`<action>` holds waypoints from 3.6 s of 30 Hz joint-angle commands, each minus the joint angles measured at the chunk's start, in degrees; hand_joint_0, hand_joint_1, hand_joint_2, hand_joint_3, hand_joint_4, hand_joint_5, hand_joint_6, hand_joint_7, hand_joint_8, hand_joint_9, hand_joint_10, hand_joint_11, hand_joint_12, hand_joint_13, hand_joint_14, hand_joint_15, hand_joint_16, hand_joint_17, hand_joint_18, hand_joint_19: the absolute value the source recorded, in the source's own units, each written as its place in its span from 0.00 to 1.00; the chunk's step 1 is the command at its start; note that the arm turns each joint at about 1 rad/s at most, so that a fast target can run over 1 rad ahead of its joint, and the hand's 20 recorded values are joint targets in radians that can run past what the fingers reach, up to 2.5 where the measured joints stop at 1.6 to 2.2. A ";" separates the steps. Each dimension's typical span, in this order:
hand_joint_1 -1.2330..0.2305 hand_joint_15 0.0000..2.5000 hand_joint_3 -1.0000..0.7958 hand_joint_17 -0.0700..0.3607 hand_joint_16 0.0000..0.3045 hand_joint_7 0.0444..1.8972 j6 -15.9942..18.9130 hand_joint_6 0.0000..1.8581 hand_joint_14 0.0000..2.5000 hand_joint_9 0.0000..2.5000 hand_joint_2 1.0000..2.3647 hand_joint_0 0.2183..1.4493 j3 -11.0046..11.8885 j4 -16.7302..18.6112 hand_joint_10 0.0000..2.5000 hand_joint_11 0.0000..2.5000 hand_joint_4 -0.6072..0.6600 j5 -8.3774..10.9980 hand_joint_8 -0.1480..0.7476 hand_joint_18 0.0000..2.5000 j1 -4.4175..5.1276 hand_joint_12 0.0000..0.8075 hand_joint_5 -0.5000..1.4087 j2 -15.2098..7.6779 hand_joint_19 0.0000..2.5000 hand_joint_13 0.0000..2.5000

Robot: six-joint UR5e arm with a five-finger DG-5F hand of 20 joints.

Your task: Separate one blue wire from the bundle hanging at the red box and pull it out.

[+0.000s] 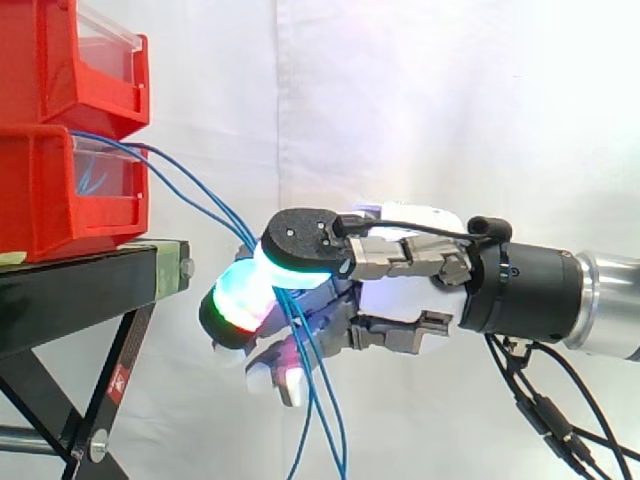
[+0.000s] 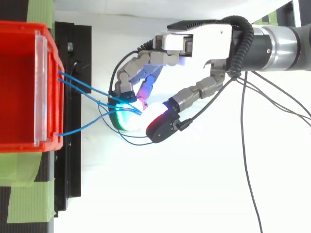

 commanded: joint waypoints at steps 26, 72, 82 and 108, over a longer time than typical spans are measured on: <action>0.39 0.37 0.51 0.38 0.14 0.57 29.99 0.45 0.01 0.30 0.02 0.35 0.04 -6.80 0.01 0.27 0.68 1.30 0.58 0.23 2.45 0.51 0.15 0.08 0.17 0.58; 0.39 0.59 0.49 0.42 0.16 0.54 29.64 0.45 0.36 0.39 0.02 0.36 0.04 -7.68 0.25 0.62 0.67 1.30 0.53 0.30 2.54 0.40 0.15 0.08 0.29 0.50; 0.39 0.60 0.48 0.41 0.16 0.53 20.67 0.45 0.35 0.39 0.02 0.36 0.04 -8.74 0.22 0.63 0.67 1.74 0.52 0.30 2.27 0.40 0.15 6.06 0.29 0.50; 0.34 0.61 0.46 0.41 0.16 0.50 -3.50 0.45 0.31 0.39 0.02 0.37 0.04 -24.65 0.19 0.65 0.66 7.18 0.52 0.28 2.01 0.41 0.15 13.00 0.30 0.49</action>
